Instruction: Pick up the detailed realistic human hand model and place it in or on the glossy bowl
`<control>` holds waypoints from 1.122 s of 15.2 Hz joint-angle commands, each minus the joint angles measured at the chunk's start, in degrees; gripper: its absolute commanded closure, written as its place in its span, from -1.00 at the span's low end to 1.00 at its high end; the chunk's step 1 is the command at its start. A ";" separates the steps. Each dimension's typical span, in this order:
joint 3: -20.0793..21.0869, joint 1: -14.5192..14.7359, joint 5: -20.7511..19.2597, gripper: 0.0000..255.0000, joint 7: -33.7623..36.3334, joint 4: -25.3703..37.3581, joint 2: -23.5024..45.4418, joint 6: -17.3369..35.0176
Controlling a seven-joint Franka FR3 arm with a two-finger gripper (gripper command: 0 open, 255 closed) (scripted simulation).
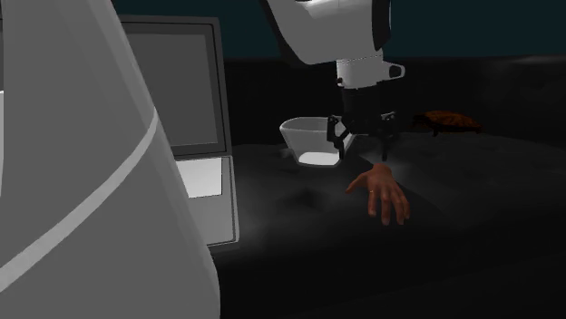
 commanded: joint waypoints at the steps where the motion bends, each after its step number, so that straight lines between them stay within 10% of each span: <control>1: -0.95 -1.10 -0.85 -1.00 1.24 1.54 3.04 1.69; 17: -2.46 -2.52 -1.70 -1.00 2.18 -0.45 7.60 8.49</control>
